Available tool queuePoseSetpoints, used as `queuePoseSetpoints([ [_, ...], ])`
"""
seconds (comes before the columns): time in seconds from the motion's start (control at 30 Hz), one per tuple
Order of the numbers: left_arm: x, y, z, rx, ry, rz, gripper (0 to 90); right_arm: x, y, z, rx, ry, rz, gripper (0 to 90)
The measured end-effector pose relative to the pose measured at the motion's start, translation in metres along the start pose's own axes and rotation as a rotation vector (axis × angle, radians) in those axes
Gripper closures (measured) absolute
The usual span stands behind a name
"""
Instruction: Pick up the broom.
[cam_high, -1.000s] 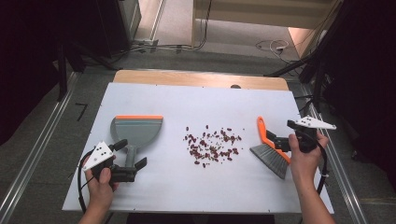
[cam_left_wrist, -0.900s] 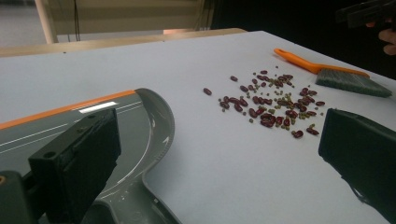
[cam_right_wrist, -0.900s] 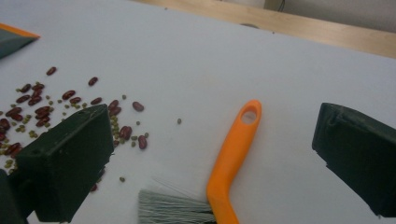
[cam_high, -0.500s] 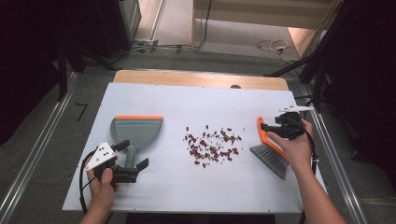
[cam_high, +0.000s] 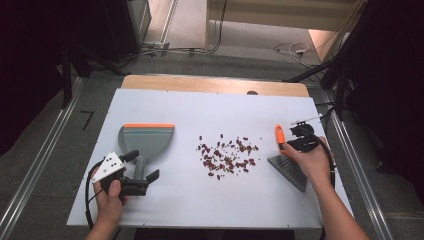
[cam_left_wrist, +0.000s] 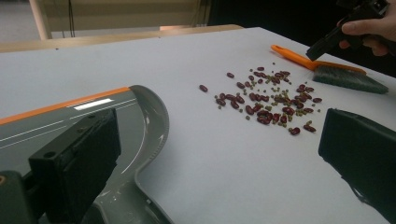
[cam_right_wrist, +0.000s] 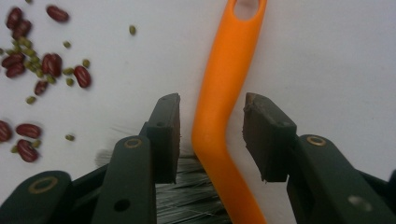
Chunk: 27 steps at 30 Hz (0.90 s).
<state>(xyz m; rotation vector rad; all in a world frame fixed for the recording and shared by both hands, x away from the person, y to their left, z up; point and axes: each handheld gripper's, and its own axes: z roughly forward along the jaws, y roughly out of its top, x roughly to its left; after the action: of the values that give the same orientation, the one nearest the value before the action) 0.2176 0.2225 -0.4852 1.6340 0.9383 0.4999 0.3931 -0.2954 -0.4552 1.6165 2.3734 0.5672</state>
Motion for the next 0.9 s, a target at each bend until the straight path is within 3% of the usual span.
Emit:
queuePoseSetpoints([
  [0.1, 0.000, 0.000, 0.000, 0.000, -0.002, 0.002, 0.1, 0.003, -0.002, 0.005, 0.038, -0.039, -0.014, 56.8],
  [0.33, -0.001, 0.000, 0.000, 0.002, -0.001, 0.006, 0.1, 0.007, -0.005, 0.017, 0.042, -0.083, -0.022, 57.5],
  [0.4, -0.001, 0.000, 0.000, 0.001, 0.000, 0.008, 0.1, 0.007, -0.006, 0.017, 0.046, -0.079, 0.008, 57.7],
  [0.5, -0.002, 0.000, 0.001, 0.004, -0.002, 0.010, 0.1, 0.008, -0.005, 0.018, 0.055, -0.083, 0.015, 57.9],
  [0.67, -0.004, 0.001, 0.001, 0.002, -0.008, 0.017, 0.1, 0.005, -0.006, 0.017, 0.048, -0.072, 0.051, 67.5],
  [0.77, -0.003, 0.001, 0.000, 0.002, -0.005, 0.018, 0.1, 0.003, -0.008, 0.017, 0.036, -0.052, 0.057, 67.7],
  [0.9, -0.003, 0.002, 0.000, -0.002, -0.003, 0.014, 0.1, 0.006, -0.012, 0.016, 0.003, -0.078, 0.043, 67.8],
])
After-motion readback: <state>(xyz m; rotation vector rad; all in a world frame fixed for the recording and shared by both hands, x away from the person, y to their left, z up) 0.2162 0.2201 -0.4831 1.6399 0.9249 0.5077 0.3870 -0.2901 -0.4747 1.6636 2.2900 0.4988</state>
